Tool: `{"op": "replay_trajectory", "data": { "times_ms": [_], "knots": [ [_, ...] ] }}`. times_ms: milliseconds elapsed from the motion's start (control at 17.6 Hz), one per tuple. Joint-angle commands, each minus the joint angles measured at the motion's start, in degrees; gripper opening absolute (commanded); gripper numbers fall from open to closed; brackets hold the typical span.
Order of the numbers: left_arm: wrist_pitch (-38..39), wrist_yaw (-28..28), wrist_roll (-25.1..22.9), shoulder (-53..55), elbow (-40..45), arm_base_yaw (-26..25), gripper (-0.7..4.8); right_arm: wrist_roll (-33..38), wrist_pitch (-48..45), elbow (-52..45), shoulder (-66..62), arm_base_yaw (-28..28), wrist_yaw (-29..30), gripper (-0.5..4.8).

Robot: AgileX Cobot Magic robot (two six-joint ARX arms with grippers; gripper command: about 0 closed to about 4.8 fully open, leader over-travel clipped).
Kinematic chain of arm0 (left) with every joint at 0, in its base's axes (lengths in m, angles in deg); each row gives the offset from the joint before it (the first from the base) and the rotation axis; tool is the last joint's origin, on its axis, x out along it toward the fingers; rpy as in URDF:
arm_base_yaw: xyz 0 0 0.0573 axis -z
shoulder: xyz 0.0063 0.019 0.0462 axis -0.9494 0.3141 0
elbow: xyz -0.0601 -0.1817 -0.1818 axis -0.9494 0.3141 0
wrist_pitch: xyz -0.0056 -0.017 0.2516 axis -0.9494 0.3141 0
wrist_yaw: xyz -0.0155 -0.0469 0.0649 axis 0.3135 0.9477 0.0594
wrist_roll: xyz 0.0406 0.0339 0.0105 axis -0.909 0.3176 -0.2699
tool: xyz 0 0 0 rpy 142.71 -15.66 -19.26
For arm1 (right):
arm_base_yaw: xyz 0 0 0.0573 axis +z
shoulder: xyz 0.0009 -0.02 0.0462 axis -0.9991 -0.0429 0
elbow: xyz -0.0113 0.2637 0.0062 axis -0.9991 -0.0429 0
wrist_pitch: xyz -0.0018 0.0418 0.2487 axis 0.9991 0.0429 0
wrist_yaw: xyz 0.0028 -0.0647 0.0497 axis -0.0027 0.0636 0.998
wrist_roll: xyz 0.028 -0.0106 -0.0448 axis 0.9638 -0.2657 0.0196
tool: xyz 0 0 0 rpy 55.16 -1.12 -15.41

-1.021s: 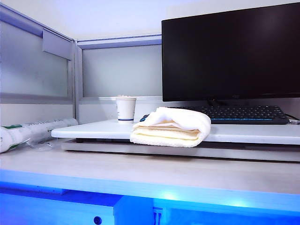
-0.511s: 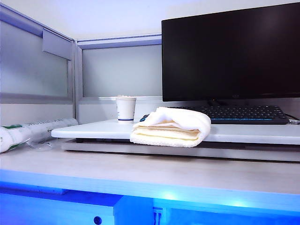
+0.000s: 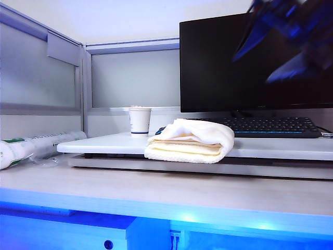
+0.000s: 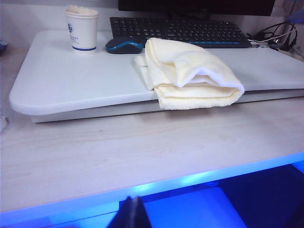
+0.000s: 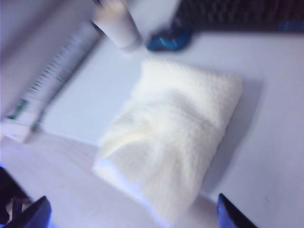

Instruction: Wipe the tabletop with a clean cloth to remove dust and stains.

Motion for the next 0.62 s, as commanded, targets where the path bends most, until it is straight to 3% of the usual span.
{"op": "replay_trajectory", "data": {
  "times_ms": [57, 397, 624],
  "knots": [
    [1.14, 1.01, 0.04, 0.02, 0.04, -0.04, -0.05, 0.00, -1.55, 7.54, -12.96, 0.74, 0.33, 4.79],
    [1.14, 1.03, 0.20, 0.02, 0.04, -0.04, -0.05, 0.81, -1.53, 18.05, -28.94, 0.92, -0.17, 4.79],
    [1.14, 1.01, 0.20, 0.02, 0.04, -0.07, -0.05, 1.64, -0.17, 23.06, -37.68, 4.11, -5.77, 4.79]
  ]
}}
